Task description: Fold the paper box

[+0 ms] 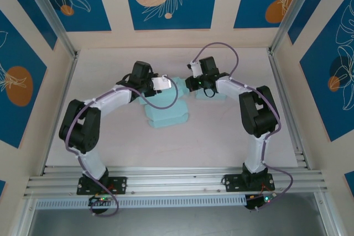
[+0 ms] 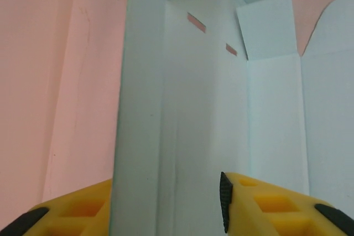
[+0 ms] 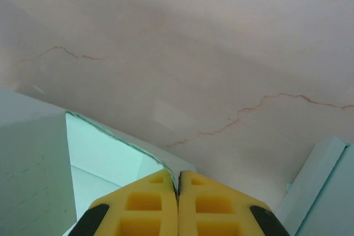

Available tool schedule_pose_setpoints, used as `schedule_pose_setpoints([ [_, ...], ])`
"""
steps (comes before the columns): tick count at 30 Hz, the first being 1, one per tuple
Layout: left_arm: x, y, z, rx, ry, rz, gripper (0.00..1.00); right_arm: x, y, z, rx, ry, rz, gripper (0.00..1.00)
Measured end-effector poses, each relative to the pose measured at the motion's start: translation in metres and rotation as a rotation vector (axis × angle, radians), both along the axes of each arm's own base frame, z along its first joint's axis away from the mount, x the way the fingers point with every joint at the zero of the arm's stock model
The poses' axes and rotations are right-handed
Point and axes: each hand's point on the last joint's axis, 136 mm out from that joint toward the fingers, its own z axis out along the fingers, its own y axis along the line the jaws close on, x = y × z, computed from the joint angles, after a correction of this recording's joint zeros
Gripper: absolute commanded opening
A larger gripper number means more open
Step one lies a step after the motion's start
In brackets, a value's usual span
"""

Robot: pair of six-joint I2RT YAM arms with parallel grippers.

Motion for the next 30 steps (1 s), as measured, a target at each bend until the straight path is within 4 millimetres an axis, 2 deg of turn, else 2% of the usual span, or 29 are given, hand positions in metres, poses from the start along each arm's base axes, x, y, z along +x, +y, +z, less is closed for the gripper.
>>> schedule_pose_setpoints([
  [4,0.002,0.002,0.017,-0.035,-0.029,0.007,0.35,-0.003,-0.001,0.0,-0.003,0.0,0.0,0.05],
  [10,0.004,0.003,0.019,-0.052,-0.032,0.015,0.12,-0.004,0.0,0.0,-0.011,-0.004,0.002,0.04],
  [16,0.002,0.002,0.014,-0.056,-0.034,0.005,0.01,-0.005,0.002,0.001,-0.013,-0.007,0.005,0.05],
  [25,0.0,0.0,-0.002,-0.061,-0.137,-0.006,0.0,-0.019,0.003,0.006,0.006,0.067,-0.039,0.09],
  [27,0.0,-0.001,-0.002,-0.053,-0.171,-0.007,0.0,-0.023,0.004,0.008,0.026,0.096,-0.064,0.12],
  [30,0.001,-0.003,-0.005,-0.03,-0.207,-0.01,0.0,-0.03,0.005,0.009,0.071,0.137,-0.091,0.24],
])
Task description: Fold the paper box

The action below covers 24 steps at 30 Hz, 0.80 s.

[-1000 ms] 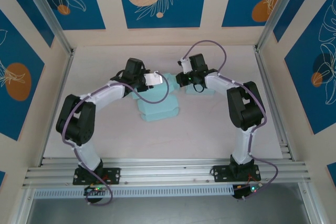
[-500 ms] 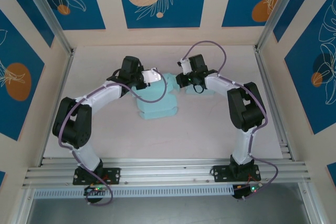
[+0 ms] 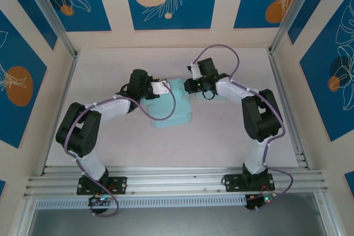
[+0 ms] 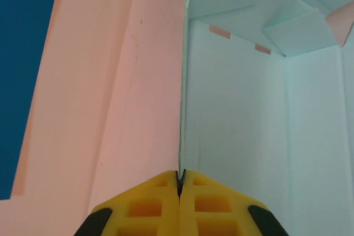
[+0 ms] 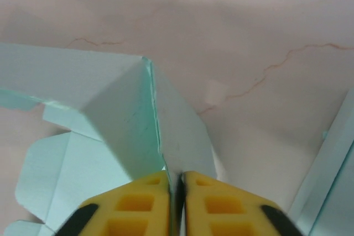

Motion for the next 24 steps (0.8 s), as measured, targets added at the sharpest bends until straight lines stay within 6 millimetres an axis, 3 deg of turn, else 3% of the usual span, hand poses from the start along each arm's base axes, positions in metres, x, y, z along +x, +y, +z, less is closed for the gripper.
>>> schedule_pose_setpoints([
  [6,0.005,0.007,-0.012,0.066,-0.041,0.025,0.0,-0.016,-0.008,0.007,0.091,0.048,-0.024,0.31],
  [10,0.002,0.01,-0.019,0.109,-0.078,0.025,0.0,-0.01,-0.026,0.018,0.18,0.053,-0.051,0.32],
  [15,0.0,0.006,-0.017,0.152,-0.129,0.011,0.0,0.013,-0.058,0.033,0.249,0.047,-0.119,0.31],
  [19,-0.001,0.002,-0.014,0.167,-0.158,0.006,0.0,0.049,-0.064,0.048,0.276,0.024,-0.144,0.29],
  [22,-0.001,0.002,-0.014,0.176,-0.178,0.006,0.0,0.074,-0.06,0.042,0.274,0.03,-0.145,0.29],
  [24,-0.002,0.002,-0.013,0.188,-0.196,0.008,0.0,0.084,-0.057,0.028,0.265,0.062,-0.146,0.29],
])
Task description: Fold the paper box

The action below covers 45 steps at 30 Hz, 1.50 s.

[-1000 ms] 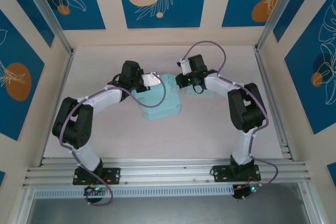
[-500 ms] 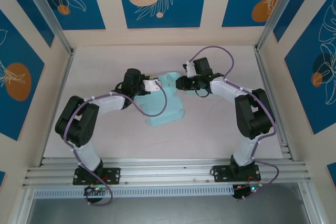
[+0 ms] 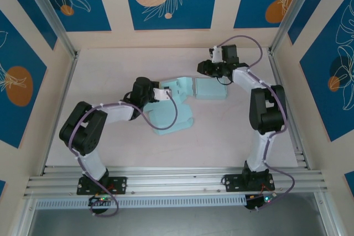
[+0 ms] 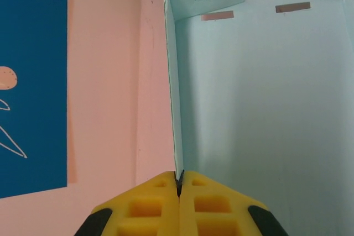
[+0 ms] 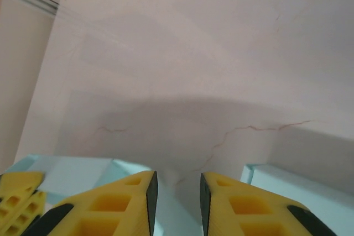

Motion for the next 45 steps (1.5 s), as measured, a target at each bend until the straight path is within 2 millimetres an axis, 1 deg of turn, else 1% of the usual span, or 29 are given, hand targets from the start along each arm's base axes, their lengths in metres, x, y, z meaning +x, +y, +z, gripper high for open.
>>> schedule_pose_setpoints([
  [2,-0.001,0.0,0.001,0.01,-0.022,-0.001,0.0,0.005,0.002,-0.015,-0.008,0.033,0.007,0.29],
  [5,-0.002,-0.001,0.004,0.028,-0.068,-0.001,0.0,0.007,0.008,-0.038,-0.007,0.084,0.033,0.29],
  [7,-0.001,-0.002,0.004,0.036,-0.094,0.001,0.0,0.004,0.013,-0.048,0.004,0.105,0.063,0.29],
  [9,0.0,-0.003,0.003,0.049,-0.118,0.006,0.0,-0.002,0.022,-0.053,0.021,0.12,0.106,0.29],
  [14,0.006,-0.002,0.001,0.07,-0.179,0.026,0.0,-0.017,0.051,-0.046,0.066,0.083,0.227,0.29],
  [18,0.009,0.0,0.002,0.072,-0.208,0.039,0.0,-0.036,0.064,-0.046,0.1,0.071,0.302,0.3],
  [21,0.01,0.0,0.006,0.071,-0.226,0.042,0.0,-0.046,0.065,-0.046,0.113,0.063,0.325,0.3],
  [25,0.01,0.0,0.006,0.073,-0.229,0.045,0.0,-0.054,0.066,-0.039,0.138,0.029,0.35,0.35],
  [28,0.01,0.0,0.006,0.07,-0.227,0.045,0.0,-0.058,0.068,-0.036,0.158,0.0,0.368,0.37],
  [33,0.01,0.0,0.005,0.069,-0.226,0.046,0.0,-0.062,0.073,-0.038,0.166,-0.019,0.386,0.38],
  [37,0.01,0.0,0.005,0.057,-0.219,0.05,0.0,-0.062,0.079,-0.035,0.169,-0.041,0.399,0.42],
  [45,0.009,0.002,-0.002,0.032,-0.175,0.059,0.0,-0.064,0.087,-0.035,0.159,-0.051,0.41,0.42],
])
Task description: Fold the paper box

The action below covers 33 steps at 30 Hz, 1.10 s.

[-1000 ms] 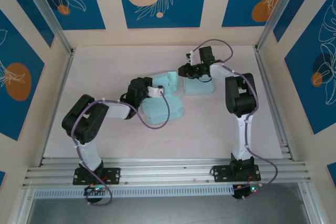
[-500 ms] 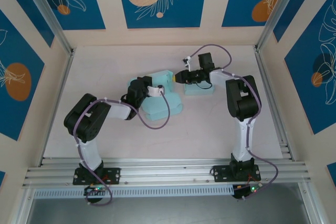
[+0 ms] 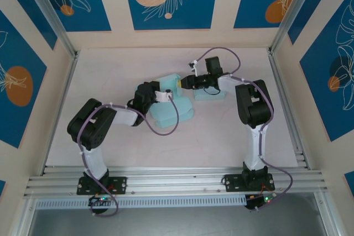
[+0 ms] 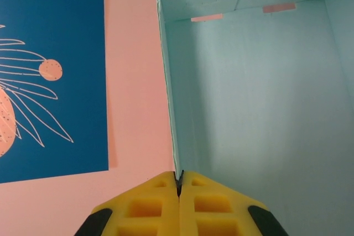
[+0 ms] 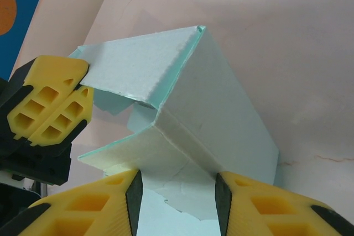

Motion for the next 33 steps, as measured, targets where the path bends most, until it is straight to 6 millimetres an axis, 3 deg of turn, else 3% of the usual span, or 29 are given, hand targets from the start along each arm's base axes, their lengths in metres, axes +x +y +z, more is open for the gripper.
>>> schedule_pose_setpoints([
  [5,0.0,0.001,0.0,-0.007,0.003,0.003,0.0,0.002,0.006,-0.003,-0.041,-0.022,-0.012,0.43],
  [13,0.003,0.005,-0.001,-0.055,0.043,0.005,0.0,0.008,0.013,-0.006,-0.104,-0.064,-0.026,0.54],
  [25,0.003,0.004,-0.003,-0.104,0.113,-0.016,0.0,0.017,0.023,-0.015,-0.16,-0.043,-0.028,0.55],
  [30,0.003,0.003,-0.003,-0.125,0.128,-0.022,0.0,0.02,0.022,-0.023,-0.215,-0.027,-0.06,0.47],
  [33,0.004,0.003,-0.004,-0.143,0.151,-0.025,0.0,0.022,0.019,-0.029,-0.26,-0.016,-0.093,0.34],
])
